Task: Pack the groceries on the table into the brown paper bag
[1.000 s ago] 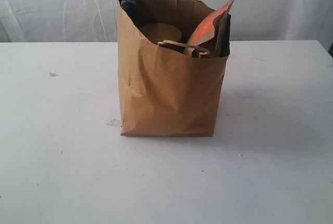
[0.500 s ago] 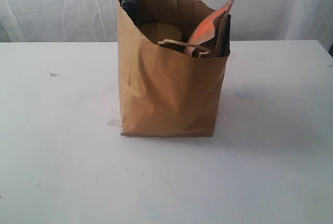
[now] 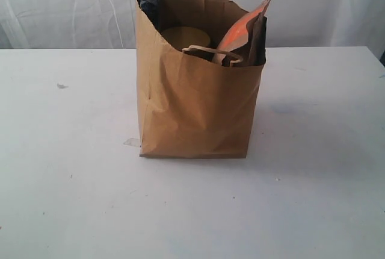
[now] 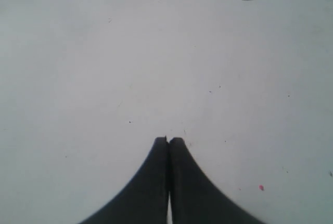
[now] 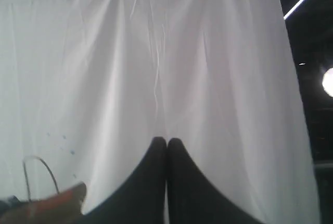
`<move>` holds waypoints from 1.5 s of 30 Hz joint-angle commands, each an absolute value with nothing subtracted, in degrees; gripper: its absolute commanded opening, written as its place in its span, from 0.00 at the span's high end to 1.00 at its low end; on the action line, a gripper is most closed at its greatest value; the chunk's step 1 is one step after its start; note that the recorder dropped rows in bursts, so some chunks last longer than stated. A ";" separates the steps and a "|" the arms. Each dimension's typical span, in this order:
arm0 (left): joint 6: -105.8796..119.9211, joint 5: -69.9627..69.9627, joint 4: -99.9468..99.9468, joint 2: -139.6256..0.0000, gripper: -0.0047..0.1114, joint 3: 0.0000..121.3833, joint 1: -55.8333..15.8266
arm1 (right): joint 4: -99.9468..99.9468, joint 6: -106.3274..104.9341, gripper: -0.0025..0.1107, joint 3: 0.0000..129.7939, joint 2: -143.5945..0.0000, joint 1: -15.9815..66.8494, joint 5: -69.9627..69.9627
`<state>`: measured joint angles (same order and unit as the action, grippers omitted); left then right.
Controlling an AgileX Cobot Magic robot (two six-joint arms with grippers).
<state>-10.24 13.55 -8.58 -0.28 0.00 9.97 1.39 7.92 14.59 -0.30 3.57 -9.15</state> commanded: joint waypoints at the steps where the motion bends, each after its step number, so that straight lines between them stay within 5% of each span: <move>1: -10.26 13.53 -8.61 0.00 0.96 0.00 9.55 | 1.05 1.68 0.98 8.09 0.00 0.84 -3.59; 13: -10.26 13.53 -8.61 0.00 0.96 0.00 9.55 | 9.32 1.68 0.98 0.00 0.00 -1.50 14.88; 45: 0.00 13.52 -2.76 0.00 0.96 0.00 9.55 | 9.32 1.68 0.98 0.00 0.00 -1.50 15.30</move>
<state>-0.34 13.92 -3.19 -0.28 0.00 9.97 9.05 2.14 0.26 -0.30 -1.04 15.77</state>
